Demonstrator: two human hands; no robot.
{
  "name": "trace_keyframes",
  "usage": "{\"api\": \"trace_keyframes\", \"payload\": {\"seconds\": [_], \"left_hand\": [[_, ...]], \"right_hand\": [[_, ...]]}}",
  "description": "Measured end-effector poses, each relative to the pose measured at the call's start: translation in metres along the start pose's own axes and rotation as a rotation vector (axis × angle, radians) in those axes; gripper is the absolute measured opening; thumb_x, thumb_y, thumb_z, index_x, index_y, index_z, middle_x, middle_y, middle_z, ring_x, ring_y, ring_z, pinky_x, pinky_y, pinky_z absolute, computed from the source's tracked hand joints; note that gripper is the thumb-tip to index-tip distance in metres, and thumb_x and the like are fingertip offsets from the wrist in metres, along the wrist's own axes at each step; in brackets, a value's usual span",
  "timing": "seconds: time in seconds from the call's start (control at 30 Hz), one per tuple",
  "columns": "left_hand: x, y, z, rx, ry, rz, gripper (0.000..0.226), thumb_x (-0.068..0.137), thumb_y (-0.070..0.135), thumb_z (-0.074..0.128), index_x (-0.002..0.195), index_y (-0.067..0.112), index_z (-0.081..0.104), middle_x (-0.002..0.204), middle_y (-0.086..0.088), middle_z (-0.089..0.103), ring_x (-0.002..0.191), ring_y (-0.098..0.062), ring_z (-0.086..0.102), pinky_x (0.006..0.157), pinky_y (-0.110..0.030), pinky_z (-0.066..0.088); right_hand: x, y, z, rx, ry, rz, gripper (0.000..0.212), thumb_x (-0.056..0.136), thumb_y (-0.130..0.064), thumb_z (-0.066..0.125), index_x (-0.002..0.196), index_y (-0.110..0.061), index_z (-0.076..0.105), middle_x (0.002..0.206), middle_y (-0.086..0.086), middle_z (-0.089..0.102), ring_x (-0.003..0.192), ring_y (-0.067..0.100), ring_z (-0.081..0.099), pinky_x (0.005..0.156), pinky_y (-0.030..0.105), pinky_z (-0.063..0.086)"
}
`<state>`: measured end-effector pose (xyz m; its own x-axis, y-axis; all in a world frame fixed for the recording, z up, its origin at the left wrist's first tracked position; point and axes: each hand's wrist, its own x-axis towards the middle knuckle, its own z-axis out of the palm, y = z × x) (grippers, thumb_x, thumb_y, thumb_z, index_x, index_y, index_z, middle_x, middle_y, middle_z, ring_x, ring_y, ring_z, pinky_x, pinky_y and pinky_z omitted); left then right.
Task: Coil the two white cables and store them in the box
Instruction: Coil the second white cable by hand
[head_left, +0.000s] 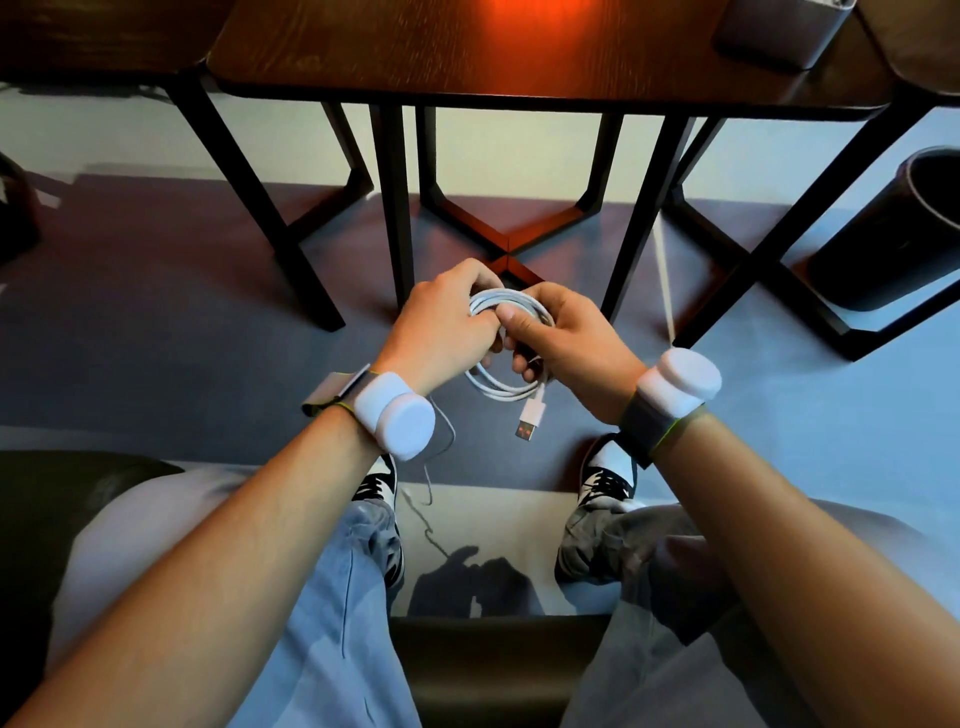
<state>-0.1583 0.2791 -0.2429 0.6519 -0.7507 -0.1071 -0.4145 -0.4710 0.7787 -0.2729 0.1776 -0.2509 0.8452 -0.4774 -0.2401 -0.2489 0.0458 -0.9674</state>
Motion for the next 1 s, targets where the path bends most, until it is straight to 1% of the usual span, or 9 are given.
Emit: {"api": "trace_keyframes", "payload": {"seconds": [0.1, 0.23, 0.4, 0.47, 0.57, 0.73, 0.8, 0.9, 1.0], "left_hand": [[-0.004, -0.003, 0.002, 0.150, -0.067, 0.015, 0.028, 0.081, 0.019, 0.050, 0.105, 0.031, 0.059, 0.077, 0.004, 0.074, 0.075, -0.021, 0.070, 0.074, -0.039, 0.057], [-0.005, -0.004, 0.007, 0.282, -0.105, 0.063, 0.026, 0.085, 0.019, 0.049, 0.105, 0.030, 0.061, 0.088, -0.002, 0.075, 0.091, -0.032, 0.068, 0.084, -0.044, 0.054], [-0.005, -0.004, 0.010, 0.239, -0.135, 0.076, 0.028, 0.090, 0.012, 0.046, 0.109, 0.029, 0.059, 0.079, 0.005, 0.075, 0.079, -0.016, 0.073, 0.082, -0.040, 0.056], [-0.006, -0.004, 0.012, 0.127, -0.155, 0.082, 0.035, 0.090, 0.006, 0.041, 0.111, 0.030, 0.055, 0.079, 0.007, 0.075, 0.063, -0.007, 0.073, 0.075, -0.037, 0.060], [-0.010, -0.004, 0.017, 0.079, -0.192, 0.117, 0.040, 0.088, 0.001, 0.038, 0.113, 0.031, 0.050, 0.082, 0.004, 0.074, 0.058, -0.004, 0.072, 0.065, -0.037, 0.062], [-0.008, -0.008, 0.021, 0.397, -0.141, 0.138, 0.039, 0.087, 0.007, 0.045, 0.122, 0.024, 0.048, 0.095, -0.008, 0.074, 0.089, -0.032, 0.070, 0.079, -0.043, 0.055], [-0.007, -0.011, 0.019, 0.548, -0.151, 0.093, 0.027, 0.093, 0.016, 0.048, 0.120, 0.015, 0.050, 0.105, -0.019, 0.067, 0.096, -0.045, 0.062, 0.075, -0.041, 0.048], [-0.009, -0.012, 0.020, 0.623, -0.169, 0.056, 0.019, 0.096, 0.018, 0.047, 0.110, 0.009, 0.056, 0.105, -0.023, 0.062, 0.093, -0.045, 0.058, 0.065, -0.037, 0.036], [-0.008, -0.011, 0.023, 0.590, -0.143, 0.076, 0.016, 0.095, 0.013, 0.046, 0.106, 0.009, 0.057, 0.101, -0.022, 0.062, 0.087, -0.043, 0.056, 0.063, -0.037, 0.035]], "right_hand": [[0.000, 0.001, -0.004, -0.403, 0.036, -0.122, 0.019, 0.095, -0.010, 0.055, 0.114, -0.010, 0.056, 0.082, 0.006, 0.069, 0.059, 0.018, 0.069, 0.055, 0.037, 0.059], [0.002, 0.005, -0.006, -0.894, -0.054, -0.176, 0.020, 0.094, -0.006, 0.045, 0.109, -0.011, 0.059, 0.097, -0.001, 0.071, 0.076, 0.018, 0.071, 0.077, 0.041, 0.056], [0.007, 0.004, -0.009, -0.945, -0.066, -0.046, 0.034, 0.091, -0.002, 0.051, 0.123, -0.010, 0.054, 0.114, 0.011, 0.066, 0.098, 0.032, 0.066, 0.086, 0.046, 0.053], [0.006, 0.004, -0.009, -0.960, -0.064, -0.055, 0.036, 0.091, -0.002, 0.049, 0.125, -0.011, 0.053, 0.114, 0.010, 0.066, 0.101, 0.031, 0.064, 0.087, 0.045, 0.053], [0.005, 0.006, -0.009, -1.008, -0.051, -0.082, 0.038, 0.089, -0.002, 0.048, 0.124, -0.014, 0.055, 0.109, 0.005, 0.069, 0.103, 0.027, 0.063, 0.088, 0.043, 0.051], [0.007, 0.007, -0.009, -0.955, -0.115, -0.043, 0.044, 0.087, 0.004, 0.047, 0.127, -0.013, 0.054, 0.117, 0.004, 0.067, 0.102, 0.021, 0.066, 0.092, 0.042, 0.051], [0.007, 0.010, -0.007, -0.963, -0.116, -0.043, 0.043, 0.089, 0.004, 0.046, 0.128, -0.012, 0.054, 0.118, 0.005, 0.065, 0.101, 0.023, 0.066, 0.092, 0.043, 0.051], [0.007, 0.014, -0.005, -0.952, -0.112, -0.043, 0.043, 0.089, 0.004, 0.045, 0.127, -0.013, 0.055, 0.114, 0.006, 0.066, 0.099, 0.024, 0.065, 0.090, 0.043, 0.051], [0.010, 0.015, -0.005, -0.925, -0.059, -0.040, 0.039, 0.088, 0.004, 0.047, 0.121, -0.012, 0.058, 0.104, 0.007, 0.068, 0.097, 0.025, 0.065, 0.087, 0.044, 0.052]]}}
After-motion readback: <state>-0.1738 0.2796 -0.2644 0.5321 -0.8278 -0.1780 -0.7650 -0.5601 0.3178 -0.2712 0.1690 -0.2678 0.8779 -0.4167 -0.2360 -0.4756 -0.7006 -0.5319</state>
